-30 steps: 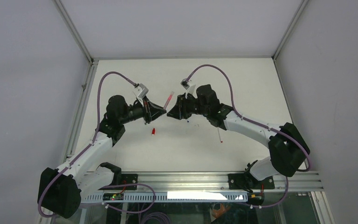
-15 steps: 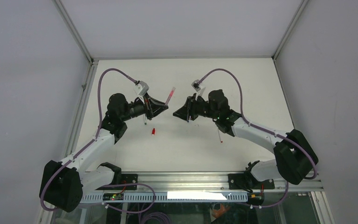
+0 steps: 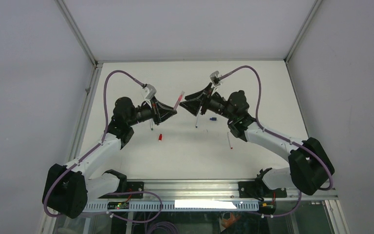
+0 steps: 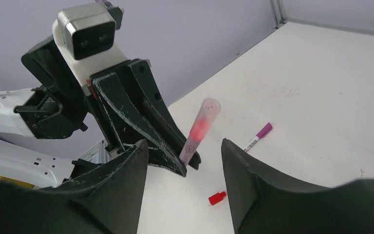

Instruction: Insert the pens into the pen caps

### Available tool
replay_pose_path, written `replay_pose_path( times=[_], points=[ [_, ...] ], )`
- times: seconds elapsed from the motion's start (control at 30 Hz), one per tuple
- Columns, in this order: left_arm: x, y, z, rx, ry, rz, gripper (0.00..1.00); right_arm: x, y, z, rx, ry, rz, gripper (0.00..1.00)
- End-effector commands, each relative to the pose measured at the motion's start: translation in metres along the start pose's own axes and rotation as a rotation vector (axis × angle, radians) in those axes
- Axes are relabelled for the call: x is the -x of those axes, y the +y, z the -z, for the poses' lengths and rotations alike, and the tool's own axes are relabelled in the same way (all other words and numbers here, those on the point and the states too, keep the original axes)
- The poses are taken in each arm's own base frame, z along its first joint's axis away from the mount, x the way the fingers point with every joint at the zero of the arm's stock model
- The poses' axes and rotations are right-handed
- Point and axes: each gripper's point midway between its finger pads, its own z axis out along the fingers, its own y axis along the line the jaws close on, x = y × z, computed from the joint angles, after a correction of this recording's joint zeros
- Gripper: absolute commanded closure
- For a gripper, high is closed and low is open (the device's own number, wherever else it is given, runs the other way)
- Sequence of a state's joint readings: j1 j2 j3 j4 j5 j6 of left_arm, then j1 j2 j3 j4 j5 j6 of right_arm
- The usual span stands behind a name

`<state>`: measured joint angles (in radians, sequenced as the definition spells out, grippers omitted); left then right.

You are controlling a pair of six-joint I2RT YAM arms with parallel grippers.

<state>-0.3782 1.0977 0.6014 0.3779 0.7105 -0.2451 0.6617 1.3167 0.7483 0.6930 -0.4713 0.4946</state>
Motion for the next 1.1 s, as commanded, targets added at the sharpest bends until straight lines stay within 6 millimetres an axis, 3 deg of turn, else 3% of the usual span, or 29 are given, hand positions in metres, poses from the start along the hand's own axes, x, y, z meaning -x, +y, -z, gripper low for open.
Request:
replay_pose_path(
  times=[0.0, 0.27, 0.37, 0.4, 0.47, 0.53, 0.8, 1.07],
  points=[
    [0.011, -0.008, 0.0, -0.044, -0.046, -0.047, 1.0, 0.04, 0.013, -0.015, 0.067, -0.107, 0.072, 0.41],
    [0.007, -0.007, -0.001, -0.046, -0.039, -0.041, 1.0, 0.048, 0.005, -0.028, 0.088, -0.124, 0.051, 0.41],
    [0.006, -0.006, -0.001, -0.042, -0.038, -0.042, 1.0, 0.048, 0.004, -0.031, 0.093, -0.113, 0.039, 0.46],
    [0.005, -0.006, -0.001, -0.042, -0.037, -0.042, 1.0, 0.047, 0.004, -0.032, 0.096, -0.105, 0.037, 0.51],
    [0.004, -0.005, -0.001, -0.038, -0.035, -0.042, 1.0, 0.045, 0.005, -0.034, 0.109, -0.088, 0.03, 0.8],
    [0.004, -0.003, -0.001, -0.034, -0.034, -0.042, 1.0, 0.043, 0.005, -0.035, 0.121, -0.065, 0.02, 0.99],
    [0.023, 0.0, -0.001, 0.002, -0.078, -0.084, 1.0, 0.027, -0.004, -0.038, 0.108, -0.01, -0.023, 1.0],
    [0.061, -0.003, -0.005, 0.009, -0.124, -0.179, 1.0, -0.015, -0.014, -0.039, 0.085, 0.075, -0.092, 1.0]
  ],
)
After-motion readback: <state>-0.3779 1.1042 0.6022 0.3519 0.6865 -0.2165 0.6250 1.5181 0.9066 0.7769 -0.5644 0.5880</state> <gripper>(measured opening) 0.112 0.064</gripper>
